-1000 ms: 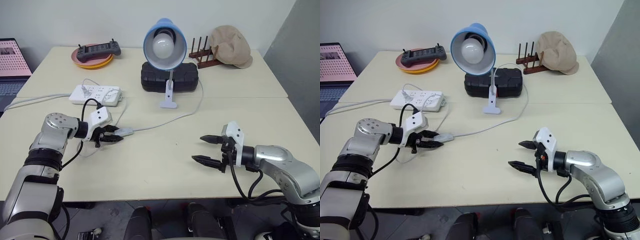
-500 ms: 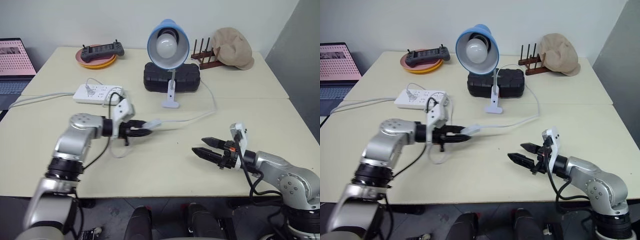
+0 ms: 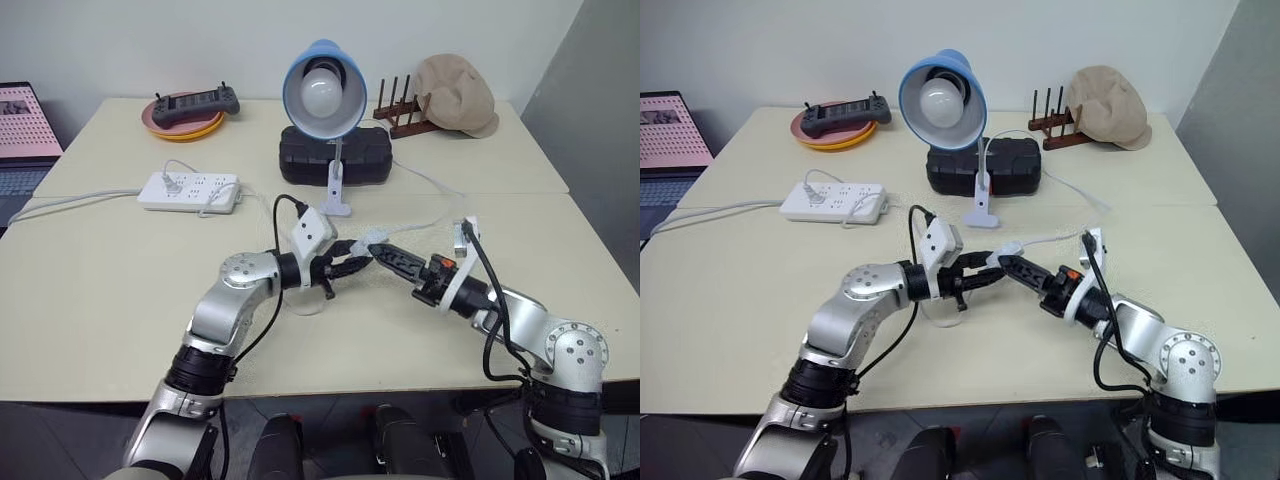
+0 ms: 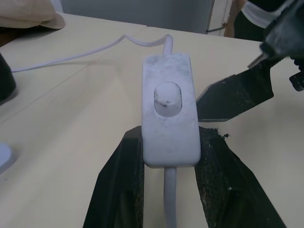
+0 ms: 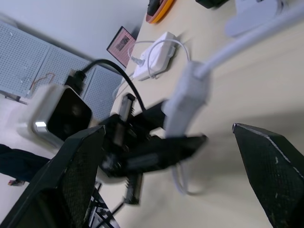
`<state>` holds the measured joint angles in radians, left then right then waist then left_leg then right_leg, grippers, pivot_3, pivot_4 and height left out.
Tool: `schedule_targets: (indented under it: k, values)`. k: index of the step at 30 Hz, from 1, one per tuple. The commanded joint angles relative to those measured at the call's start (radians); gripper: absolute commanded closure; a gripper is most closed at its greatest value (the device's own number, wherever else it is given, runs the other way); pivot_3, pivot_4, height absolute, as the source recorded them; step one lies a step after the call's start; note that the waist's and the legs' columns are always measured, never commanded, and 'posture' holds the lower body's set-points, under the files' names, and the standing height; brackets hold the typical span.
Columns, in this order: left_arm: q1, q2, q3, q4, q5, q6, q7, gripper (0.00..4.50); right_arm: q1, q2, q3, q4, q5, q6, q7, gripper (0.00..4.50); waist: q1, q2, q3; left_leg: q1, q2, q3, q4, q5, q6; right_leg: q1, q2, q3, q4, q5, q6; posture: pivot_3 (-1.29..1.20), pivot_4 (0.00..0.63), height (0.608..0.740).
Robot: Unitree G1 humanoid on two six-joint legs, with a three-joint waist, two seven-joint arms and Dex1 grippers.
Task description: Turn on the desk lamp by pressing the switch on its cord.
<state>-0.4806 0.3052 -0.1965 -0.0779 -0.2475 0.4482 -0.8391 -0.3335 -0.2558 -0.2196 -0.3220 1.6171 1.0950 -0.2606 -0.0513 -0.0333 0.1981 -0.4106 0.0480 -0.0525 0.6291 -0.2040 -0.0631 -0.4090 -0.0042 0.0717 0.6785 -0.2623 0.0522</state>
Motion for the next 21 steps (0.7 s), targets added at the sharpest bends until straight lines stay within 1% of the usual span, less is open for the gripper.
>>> schedule_targets:
  k: [1, 6, 15, 18, 21]
  values:
    - [-0.004, -0.01, -0.003, -0.066, -0.007, -0.006, 0.028, 3.4, -0.017, -0.02, 0.023, -0.006, 0.058, -0.049, -0.035, 0.0, -0.001, 0.0, 0.0, 0.0, 0.0, 0.0, 0.0, 0.0, 0.0, 0.0, 0.0, 0.0, 0.0, 0.0, 0.0, 0.0, 0.15, 0.74]
    - [0.005, -0.02, -0.015, -0.089, -0.016, 0.008, 0.046, 3.4, -0.034, -0.022, 0.052, 0.016, 0.051, -0.098, -0.058, 0.0, -0.002, 0.0, 0.0, 0.0, 0.0, 0.0, 0.0, 0.0, 0.0, 0.0, 0.0, 0.0, 0.0, 0.0, 0.0, 0.0, 0.15, 0.74]
    - [0.009, -0.003, -0.008, -0.103, -0.035, 0.025, 0.042, 3.4, -0.032, -0.053, 0.069, 0.034, 0.028, -0.133, -0.049, 0.0, -0.003, 0.0, 0.0, -0.001, 0.0, 0.0, 0.0, 0.0, 0.0, -0.001, 0.0, 0.0, -0.001, 0.0, 0.0, 0.0, 0.15, 0.74]
    - [0.008, 0.001, -0.008, -0.101, -0.039, 0.025, 0.042, 3.4, -0.031, -0.063, 0.077, 0.033, 0.017, -0.134, -0.037, 0.49, -0.003, 0.0, 0.0, -0.001, 0.0, 0.0, 0.0, 0.0, 0.0, -0.001, 0.0, 0.0, -0.001, 0.0, 0.0, 0.0, 0.15, 0.74]
    - [0.003, -0.003, -0.01, -0.1, -0.041, 0.026, 0.048, 3.4, -0.026, -0.075, 0.088, 0.029, 0.009, -0.134, -0.026, 1.25, -0.003, 0.0, 0.0, -0.001, 0.0, 0.0, 0.0, 0.0, 0.0, -0.001, 0.0, 0.0, -0.001, 0.0, 0.0, 0.0, 0.15, 0.74]
